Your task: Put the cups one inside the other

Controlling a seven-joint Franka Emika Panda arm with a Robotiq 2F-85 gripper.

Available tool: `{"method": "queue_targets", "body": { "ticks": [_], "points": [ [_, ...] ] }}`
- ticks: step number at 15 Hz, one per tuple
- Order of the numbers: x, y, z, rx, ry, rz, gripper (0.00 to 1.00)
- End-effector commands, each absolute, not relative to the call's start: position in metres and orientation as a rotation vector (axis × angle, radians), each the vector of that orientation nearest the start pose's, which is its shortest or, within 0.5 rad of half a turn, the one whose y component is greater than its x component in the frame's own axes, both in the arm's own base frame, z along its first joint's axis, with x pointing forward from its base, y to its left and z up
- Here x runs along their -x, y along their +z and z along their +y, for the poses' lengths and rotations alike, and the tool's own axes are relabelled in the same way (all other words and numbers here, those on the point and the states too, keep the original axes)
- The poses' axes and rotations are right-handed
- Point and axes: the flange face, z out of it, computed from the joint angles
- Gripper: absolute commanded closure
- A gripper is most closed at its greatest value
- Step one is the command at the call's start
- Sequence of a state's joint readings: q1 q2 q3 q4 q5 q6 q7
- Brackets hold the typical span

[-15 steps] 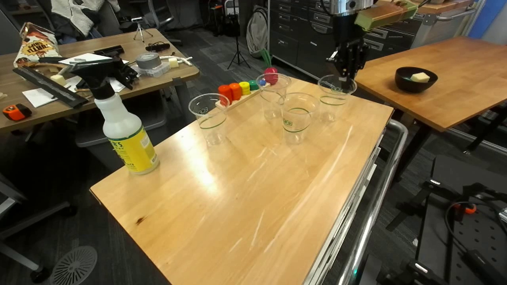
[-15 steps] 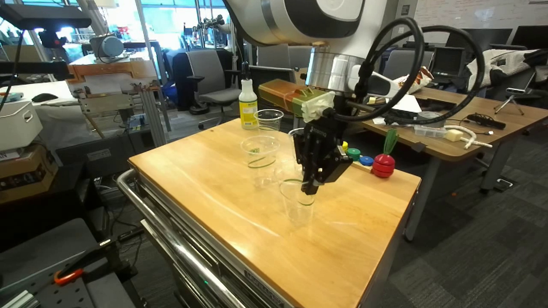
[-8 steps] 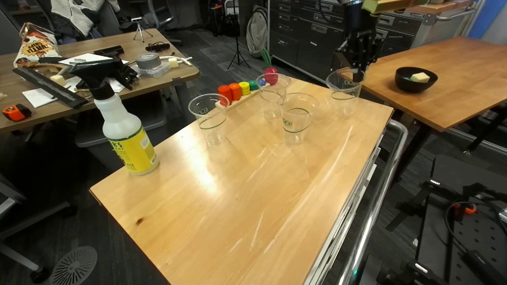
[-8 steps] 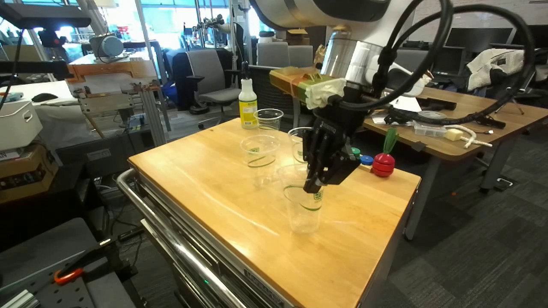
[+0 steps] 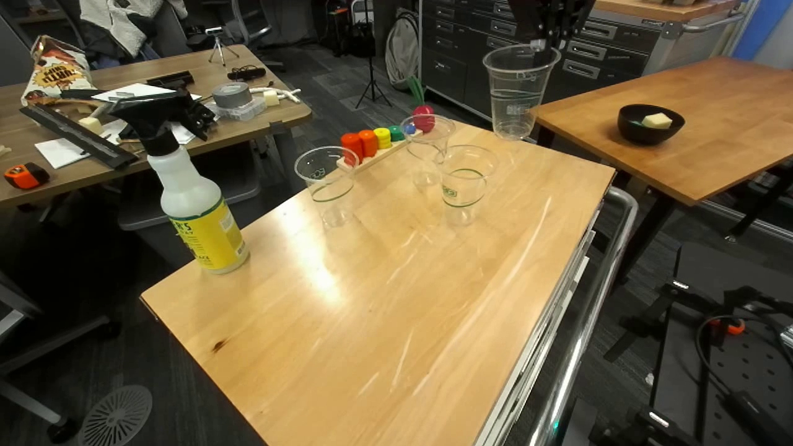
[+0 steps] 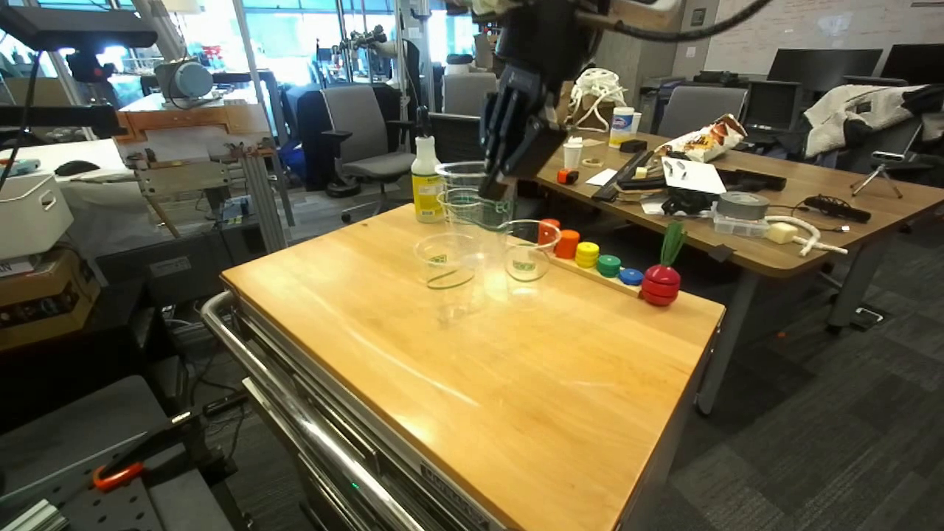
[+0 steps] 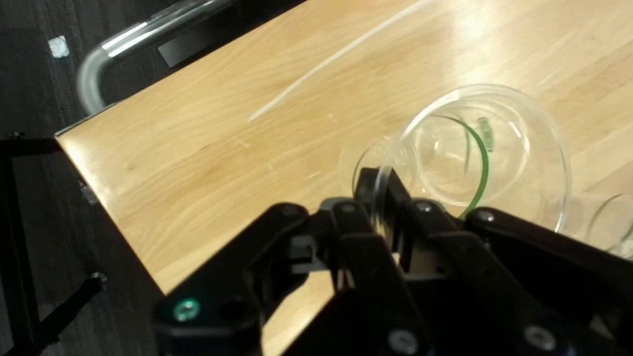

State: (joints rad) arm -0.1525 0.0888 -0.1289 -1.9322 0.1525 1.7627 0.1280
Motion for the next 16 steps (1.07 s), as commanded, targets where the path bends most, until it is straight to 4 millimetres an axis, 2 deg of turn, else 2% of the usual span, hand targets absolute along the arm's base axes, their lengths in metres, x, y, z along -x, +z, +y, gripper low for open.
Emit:
{"method": "queue_targets", "body": {
  "ticks": [1,4,7,10,16],
  "points": [
    [-0.531,0.454,-0.102,2.855,0.313,0.538,0.97],
    [-0.537,0.448,-0.079,2.835,0.331,0.462,0.97],
    [-0.541,0.427,-0.066,2.824,0.383,0.401,0.97],
    [-0.548,0.401,-0.065,2.862,0.399,0.375,0.98],
    [-0.561,0.370,-0.069,2.865,0.385,0.331,0.98]
  ]
}}
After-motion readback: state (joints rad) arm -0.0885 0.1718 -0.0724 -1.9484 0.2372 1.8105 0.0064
